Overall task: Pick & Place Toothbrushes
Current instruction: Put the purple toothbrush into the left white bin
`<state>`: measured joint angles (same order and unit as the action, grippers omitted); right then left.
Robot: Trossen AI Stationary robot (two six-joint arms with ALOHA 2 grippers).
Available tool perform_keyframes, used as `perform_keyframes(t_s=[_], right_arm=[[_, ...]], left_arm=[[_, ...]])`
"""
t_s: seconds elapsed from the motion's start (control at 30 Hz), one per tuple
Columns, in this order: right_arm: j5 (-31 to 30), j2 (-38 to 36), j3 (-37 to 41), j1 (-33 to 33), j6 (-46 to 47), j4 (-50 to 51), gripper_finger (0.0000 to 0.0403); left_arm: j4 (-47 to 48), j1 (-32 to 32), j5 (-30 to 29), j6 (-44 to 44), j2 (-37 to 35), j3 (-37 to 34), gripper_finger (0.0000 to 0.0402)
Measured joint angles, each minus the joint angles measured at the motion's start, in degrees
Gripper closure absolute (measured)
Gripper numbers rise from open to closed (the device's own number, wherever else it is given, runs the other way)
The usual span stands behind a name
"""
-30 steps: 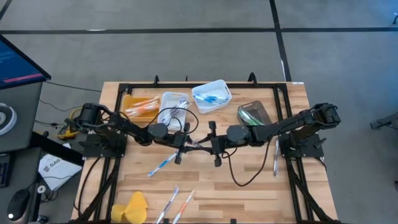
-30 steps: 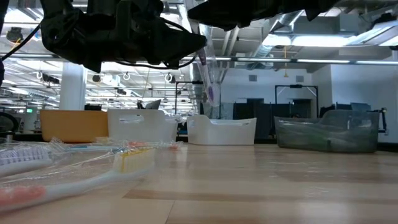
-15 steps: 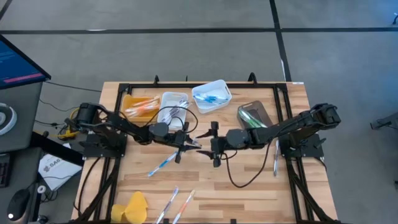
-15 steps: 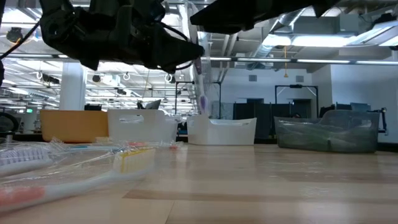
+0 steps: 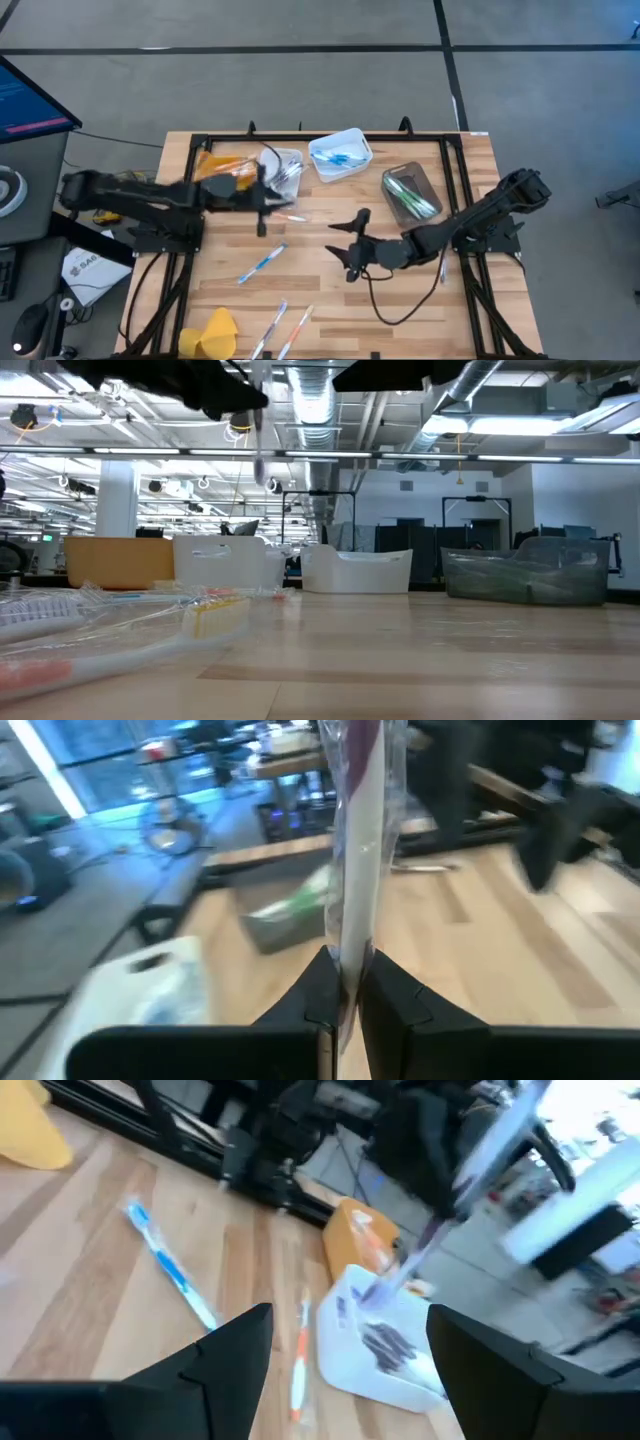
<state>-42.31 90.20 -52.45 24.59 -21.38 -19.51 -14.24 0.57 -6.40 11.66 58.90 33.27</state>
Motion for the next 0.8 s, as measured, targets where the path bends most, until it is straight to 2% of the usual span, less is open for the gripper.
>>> perform_keyframes(t_s=[0.13,0.27,0.43,0.57,0.63,0.8], right_arm=[[-1.75,-0.01,0.0,0.9,-1.12,-0.51,0.0143],[-1.89,-0.01,0.0,0.44,-1.1,-0.72,0.0143],[-1.73,-0.01,0.0,-0.49,0.26,-0.49,0.0143],[-1.56,-0.01,0.0,-0.69,0.42,0.22,0.0143],[-1.5,-0.01,0.0,-0.62,0.56,0.96,0.0143],[-1.46,-0.01,0.0,-0.62,1.97,2.92,0.0143]], left_arm=[[13.78,5.07,-1.43,0.07,-3.88,6.09,0.039],[24.5,11.21,-1.58,-0.08,-2.36,12.6,0.039],[35.44,20.94,1.19,-0.09,4.65,19.62,0.039],[38.06,28.05,8.93,-1.66,11.89,22.21,0.039],[38.48,30.28,11.56,-1.88,15.21,22.38,0.0389],[42.07,33.57,12.05,-3.04,21.88,23.95,0.039]])
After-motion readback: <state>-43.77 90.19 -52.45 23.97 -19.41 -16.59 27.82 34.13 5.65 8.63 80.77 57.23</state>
